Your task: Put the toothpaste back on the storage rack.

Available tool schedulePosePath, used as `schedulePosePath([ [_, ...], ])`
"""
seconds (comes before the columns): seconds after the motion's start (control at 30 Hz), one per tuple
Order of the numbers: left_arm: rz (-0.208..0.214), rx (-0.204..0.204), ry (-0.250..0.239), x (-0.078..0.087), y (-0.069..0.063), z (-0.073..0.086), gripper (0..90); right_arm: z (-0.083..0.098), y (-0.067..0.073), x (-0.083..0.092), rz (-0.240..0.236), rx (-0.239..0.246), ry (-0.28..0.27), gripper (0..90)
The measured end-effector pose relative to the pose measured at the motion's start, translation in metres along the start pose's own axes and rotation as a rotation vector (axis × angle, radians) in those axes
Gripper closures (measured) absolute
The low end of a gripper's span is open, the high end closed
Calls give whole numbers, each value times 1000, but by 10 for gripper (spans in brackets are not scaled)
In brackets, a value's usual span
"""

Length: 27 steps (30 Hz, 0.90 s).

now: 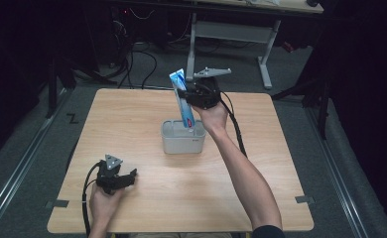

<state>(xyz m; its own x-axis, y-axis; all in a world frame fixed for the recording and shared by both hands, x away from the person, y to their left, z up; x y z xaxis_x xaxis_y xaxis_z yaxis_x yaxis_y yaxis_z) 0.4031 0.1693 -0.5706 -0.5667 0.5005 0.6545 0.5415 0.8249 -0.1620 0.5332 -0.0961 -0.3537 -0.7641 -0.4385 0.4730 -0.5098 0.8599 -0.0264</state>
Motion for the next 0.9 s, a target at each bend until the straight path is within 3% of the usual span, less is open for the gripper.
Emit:
schedulePosePath([
  [0.33,0,0,1,0,0,0,245,7,5,-15,0,11,21,742],
  [0.9,0,-2,2,0,0,0,245,24,11,-24,5,34,51,743],
])
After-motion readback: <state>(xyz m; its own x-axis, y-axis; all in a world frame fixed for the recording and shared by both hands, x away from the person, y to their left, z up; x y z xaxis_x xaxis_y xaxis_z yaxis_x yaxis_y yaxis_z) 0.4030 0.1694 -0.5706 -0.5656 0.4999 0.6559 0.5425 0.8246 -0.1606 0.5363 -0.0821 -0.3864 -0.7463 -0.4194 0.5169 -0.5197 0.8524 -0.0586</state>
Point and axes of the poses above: each handheld gripper's, and its own axes: x roughly backward along the jaws, z roughly out of its underside, y roughly to its left, the point moved 5 cm from there along -x, roughly forward along the jaws, and after that the axes turned 13 degrees about z, right-handed, at the moved point
